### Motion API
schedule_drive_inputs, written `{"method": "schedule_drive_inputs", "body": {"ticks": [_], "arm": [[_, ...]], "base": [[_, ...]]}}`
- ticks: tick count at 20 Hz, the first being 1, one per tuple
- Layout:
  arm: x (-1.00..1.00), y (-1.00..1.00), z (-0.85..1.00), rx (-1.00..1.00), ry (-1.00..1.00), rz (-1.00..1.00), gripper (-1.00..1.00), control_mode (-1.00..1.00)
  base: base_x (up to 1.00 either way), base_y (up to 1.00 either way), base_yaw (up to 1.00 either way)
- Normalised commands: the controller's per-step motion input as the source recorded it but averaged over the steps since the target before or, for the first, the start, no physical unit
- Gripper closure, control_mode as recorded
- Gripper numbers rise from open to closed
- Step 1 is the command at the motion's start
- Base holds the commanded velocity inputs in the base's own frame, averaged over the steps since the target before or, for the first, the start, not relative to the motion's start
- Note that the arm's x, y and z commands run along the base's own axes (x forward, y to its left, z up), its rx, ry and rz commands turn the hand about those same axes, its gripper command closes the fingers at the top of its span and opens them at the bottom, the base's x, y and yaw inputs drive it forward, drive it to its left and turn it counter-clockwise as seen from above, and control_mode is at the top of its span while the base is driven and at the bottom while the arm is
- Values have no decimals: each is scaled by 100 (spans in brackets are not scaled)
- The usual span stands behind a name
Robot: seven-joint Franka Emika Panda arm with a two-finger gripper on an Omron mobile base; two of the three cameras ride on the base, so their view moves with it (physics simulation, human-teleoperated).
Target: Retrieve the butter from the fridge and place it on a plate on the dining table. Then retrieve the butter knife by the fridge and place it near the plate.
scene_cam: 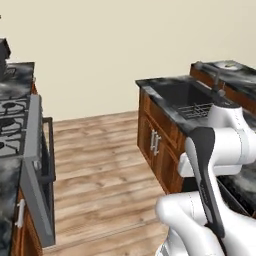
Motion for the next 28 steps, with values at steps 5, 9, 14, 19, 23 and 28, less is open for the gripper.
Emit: {"method": "schedule_drive_inputs", "body": {"ticks": [5,9,14,19,23,28], "arm": [[0,0,0,0,0,0,100,100],[0,0,0,0,0,0,100,100],[0,0,0,0,0,0,100,100],[0,0,0,0,0,0,100,100],[0,0,0,0,0,0,100,100],[0,0,0,0,0,0,100,100]], "base": [[95,2,4],[100,0,5],[100,7,1],[100,20,0],[100,45,0],[100,42,-2]]}}
